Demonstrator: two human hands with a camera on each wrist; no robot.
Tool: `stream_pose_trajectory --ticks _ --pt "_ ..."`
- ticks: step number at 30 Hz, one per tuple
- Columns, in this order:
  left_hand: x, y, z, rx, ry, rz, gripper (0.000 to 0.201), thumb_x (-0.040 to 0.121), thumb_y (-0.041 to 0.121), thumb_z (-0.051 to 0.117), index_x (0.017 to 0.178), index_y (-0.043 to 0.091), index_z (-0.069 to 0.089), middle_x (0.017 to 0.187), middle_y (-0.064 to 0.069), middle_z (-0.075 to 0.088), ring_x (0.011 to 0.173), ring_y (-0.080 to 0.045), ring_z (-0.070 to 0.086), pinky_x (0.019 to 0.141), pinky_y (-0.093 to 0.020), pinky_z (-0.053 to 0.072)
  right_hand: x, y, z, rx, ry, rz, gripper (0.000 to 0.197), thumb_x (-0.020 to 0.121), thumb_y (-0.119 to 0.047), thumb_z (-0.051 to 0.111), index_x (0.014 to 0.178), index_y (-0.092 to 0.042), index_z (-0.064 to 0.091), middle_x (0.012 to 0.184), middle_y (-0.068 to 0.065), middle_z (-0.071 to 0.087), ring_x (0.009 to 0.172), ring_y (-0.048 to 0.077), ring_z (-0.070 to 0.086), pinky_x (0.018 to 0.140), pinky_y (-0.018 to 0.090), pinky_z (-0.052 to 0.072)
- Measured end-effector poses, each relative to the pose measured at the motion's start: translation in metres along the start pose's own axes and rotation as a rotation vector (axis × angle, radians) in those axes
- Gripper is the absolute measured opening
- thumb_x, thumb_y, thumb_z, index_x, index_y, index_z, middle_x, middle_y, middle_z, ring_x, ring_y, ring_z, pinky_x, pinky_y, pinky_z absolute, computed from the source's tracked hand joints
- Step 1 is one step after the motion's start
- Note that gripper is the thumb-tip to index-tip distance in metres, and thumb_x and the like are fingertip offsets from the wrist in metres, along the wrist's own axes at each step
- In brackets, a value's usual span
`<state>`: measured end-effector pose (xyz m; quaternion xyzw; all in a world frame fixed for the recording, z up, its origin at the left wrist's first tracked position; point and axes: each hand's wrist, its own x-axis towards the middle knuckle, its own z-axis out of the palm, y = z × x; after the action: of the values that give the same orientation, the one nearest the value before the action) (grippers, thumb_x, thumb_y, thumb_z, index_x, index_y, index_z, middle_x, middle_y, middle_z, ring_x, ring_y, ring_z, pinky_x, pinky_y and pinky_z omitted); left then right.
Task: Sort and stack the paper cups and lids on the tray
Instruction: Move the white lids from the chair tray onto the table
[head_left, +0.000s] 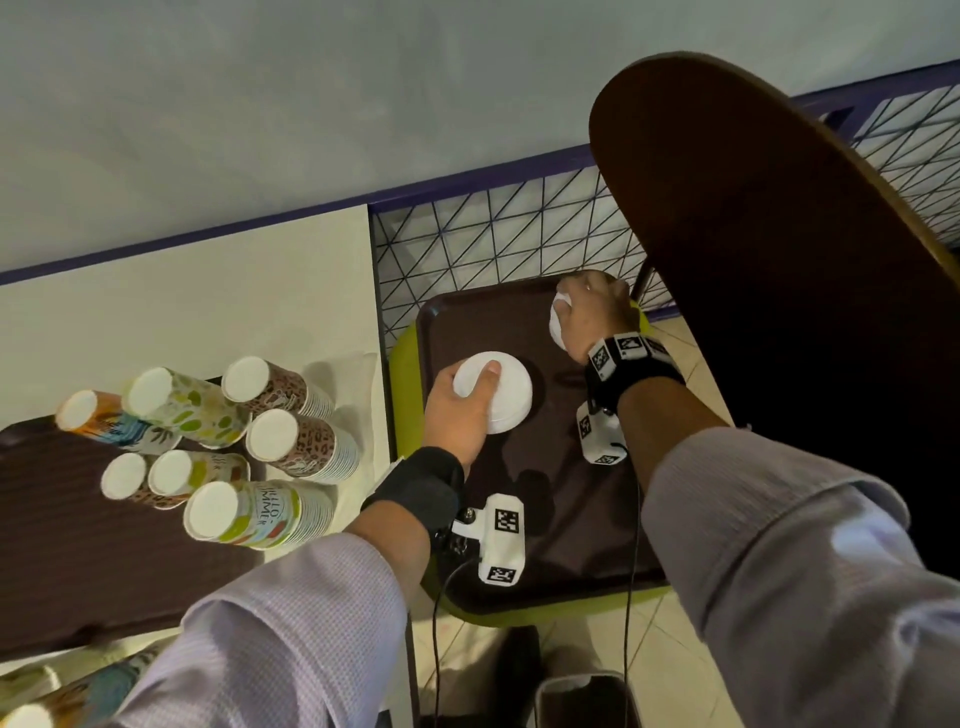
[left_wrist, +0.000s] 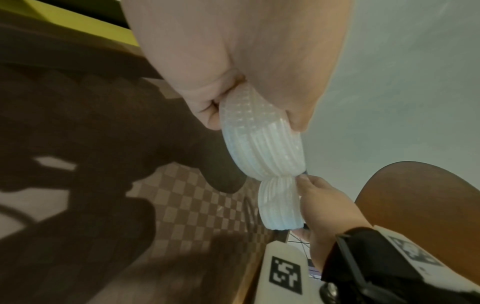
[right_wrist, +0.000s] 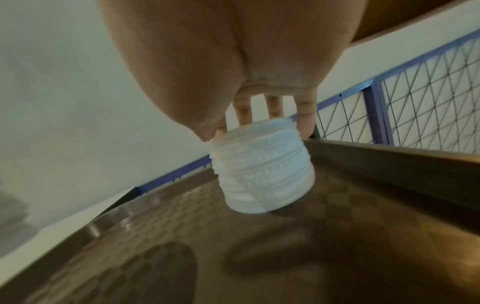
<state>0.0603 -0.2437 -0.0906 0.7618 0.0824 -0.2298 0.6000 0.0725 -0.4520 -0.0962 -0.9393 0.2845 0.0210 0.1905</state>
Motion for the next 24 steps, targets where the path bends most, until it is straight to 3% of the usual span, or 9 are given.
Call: stream_pose_trajectory --ticks 3,6,9,16,20,24 --pt "-0.001 0.0 0.0 0.009 0.006 0.0 0.052 0.096 0.041 0.071 0.14 0.017 0.057 0.131 -0.003 0.064 0.119 -0.023 0.062 0.105 -0.038 0.052 -0.004 0.001 0.005 0.028 0.047 0.032 0.019 0.099 -0.031 0.056 0.117 -0.026 0.06 0.134 0.009 0.041 0.127 0.037 0.039 0.099 0.054 0.045" --pt "-0.001 0.002 0.001 0.014 0.005 -0.001 0.053 0.097 0.041 0.07 0.141 0.016 0.056 0.131 -0.003 0.063 0.119 -0.023 0.061 0.103 -0.037 0.052 -0.009 0.002 0.005 0.091 -0.046 0.174 0.048 0.092 -0.037 0.067 0.136 -0.031 0.047 0.149 0.013 0.031 0.138 0.039 0.03 0.109 0.054 0.038" --pt "-0.001 0.004 0.001 0.024 0.001 -0.002 0.054 0.097 0.042 0.07 0.142 0.016 0.055 0.132 -0.003 0.062 0.119 -0.023 0.061 0.104 -0.037 0.051 -0.013 0.002 0.004 0.15 -0.166 0.288 0.068 0.093 -0.041 0.065 0.15 -0.028 0.029 0.156 0.015 0.024 0.142 0.043 0.023 0.113 0.057 0.033" --pt "-0.009 0.002 0.003 0.028 0.01 -0.025 0.056 0.094 0.047 0.072 0.141 0.021 0.056 0.132 -0.001 0.063 0.12 -0.024 0.061 0.109 -0.045 0.051 -0.028 0.004 -0.005 0.133 -0.254 0.38 0.088 0.085 -0.052 0.073 0.154 -0.026 0.024 0.159 0.019 0.018 0.147 0.046 0.014 0.113 0.057 0.03" --pt "-0.018 0.004 0.002 0.007 0.014 -0.033 0.054 0.095 0.045 0.071 0.14 0.021 0.056 0.133 -0.002 0.062 0.12 -0.024 0.06 0.108 -0.045 0.051 -0.045 0.005 -0.003 0.134 -0.283 0.429 0.097 0.075 -0.065 0.075 0.151 -0.025 0.029 0.154 0.021 0.024 0.142 0.046 0.023 0.11 0.055 0.033" --pt "-0.033 0.008 0.001 -0.041 0.031 -0.03 0.052 0.095 0.043 0.071 0.139 0.019 0.056 0.133 -0.003 0.063 0.12 -0.025 0.061 0.107 -0.045 0.053 -0.062 0.004 -0.004 0.305 -0.26 0.465 0.083 0.073 -0.052 0.084 0.141 -0.028 0.043 0.15 0.017 0.023 0.131 0.046 0.042 0.1 0.046 0.045"
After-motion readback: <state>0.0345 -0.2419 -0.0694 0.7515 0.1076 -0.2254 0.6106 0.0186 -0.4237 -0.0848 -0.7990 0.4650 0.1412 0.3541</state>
